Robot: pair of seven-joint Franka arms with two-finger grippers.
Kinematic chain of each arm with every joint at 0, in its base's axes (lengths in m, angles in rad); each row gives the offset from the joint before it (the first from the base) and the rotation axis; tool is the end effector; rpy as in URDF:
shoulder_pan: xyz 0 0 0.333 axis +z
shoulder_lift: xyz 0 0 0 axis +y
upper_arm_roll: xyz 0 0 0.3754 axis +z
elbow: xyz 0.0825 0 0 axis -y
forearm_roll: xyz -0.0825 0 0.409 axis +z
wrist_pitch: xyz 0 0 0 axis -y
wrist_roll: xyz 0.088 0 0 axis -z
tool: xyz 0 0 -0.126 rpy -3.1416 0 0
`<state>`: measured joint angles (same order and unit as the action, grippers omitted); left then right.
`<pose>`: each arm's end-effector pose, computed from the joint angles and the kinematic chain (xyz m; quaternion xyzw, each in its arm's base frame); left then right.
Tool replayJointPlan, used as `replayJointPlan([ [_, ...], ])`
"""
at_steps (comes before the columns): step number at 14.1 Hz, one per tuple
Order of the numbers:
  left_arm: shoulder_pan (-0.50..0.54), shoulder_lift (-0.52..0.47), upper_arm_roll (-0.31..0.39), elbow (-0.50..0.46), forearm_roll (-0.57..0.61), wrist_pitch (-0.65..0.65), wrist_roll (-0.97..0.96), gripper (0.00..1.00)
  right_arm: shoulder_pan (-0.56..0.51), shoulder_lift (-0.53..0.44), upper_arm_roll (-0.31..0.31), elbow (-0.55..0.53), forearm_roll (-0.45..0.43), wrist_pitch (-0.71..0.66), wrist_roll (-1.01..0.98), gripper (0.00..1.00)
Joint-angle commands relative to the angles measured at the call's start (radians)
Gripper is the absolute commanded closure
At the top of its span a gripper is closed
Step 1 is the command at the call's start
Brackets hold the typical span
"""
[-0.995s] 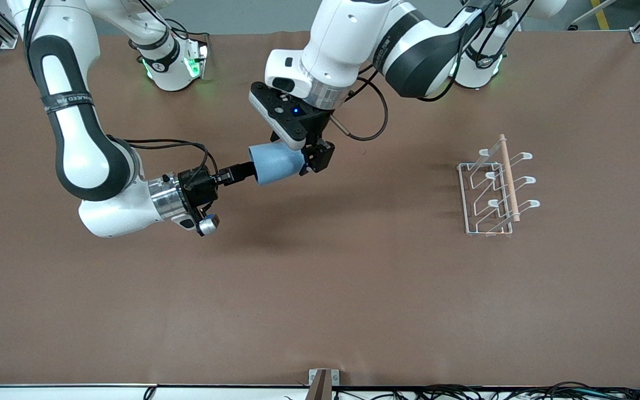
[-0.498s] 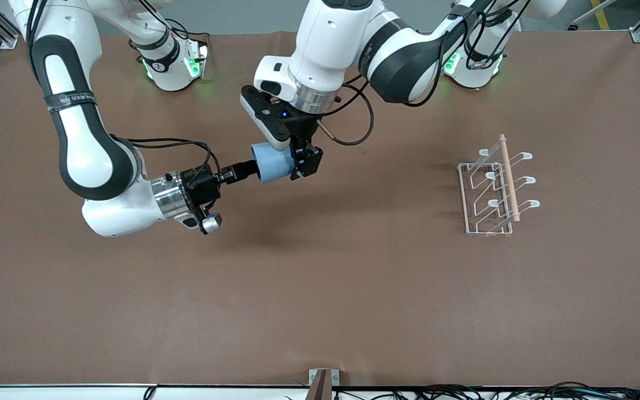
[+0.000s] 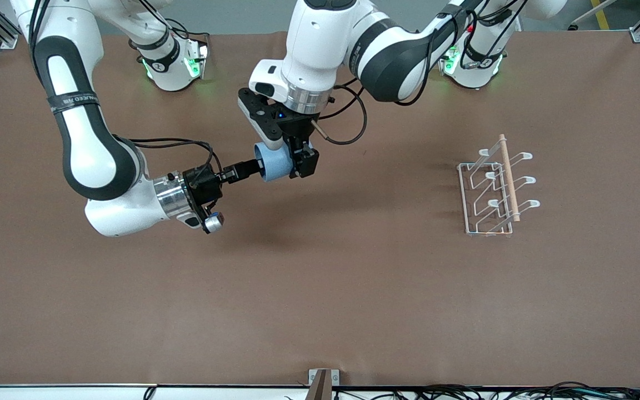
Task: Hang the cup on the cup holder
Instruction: 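Grasp the cup's base with the left gripper beside the right gripper, then carry the cup with the left gripper while the right gripper withdraws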
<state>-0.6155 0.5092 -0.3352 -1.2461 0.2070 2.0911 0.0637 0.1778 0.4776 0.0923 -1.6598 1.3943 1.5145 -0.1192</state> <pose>0.5245 -0.5954 0.5520 0.8594 -0.4781 0.1718 0.0573 0.6356 0.2983 0.4224 -0.7333 0.0187 0.2818 0.6184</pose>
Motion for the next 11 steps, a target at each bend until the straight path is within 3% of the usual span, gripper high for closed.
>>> replayJointPlan([
  [1,-0.004,0.000,0.002,0.024,0.032,-0.112,0.019,0.66,-0.012,-0.010,-0.002,-0.003,0.009,-0.008,0.001,0.00],
  [4,0.014,-0.023,0.002,0.024,0.034,-0.280,0.064,0.66,-0.017,-0.019,-0.012,-0.005,-0.020,-0.005,0.001,0.00],
  [7,0.071,-0.028,0.002,0.019,0.087,-0.455,0.093,0.65,-0.055,-0.027,-0.012,-0.006,-0.157,0.003,0.003,0.00],
  [11,0.155,-0.026,0.004,0.008,0.245,-0.740,0.209,0.65,-0.100,-0.051,-0.022,-0.080,-0.317,0.031,-0.003,0.00],
])
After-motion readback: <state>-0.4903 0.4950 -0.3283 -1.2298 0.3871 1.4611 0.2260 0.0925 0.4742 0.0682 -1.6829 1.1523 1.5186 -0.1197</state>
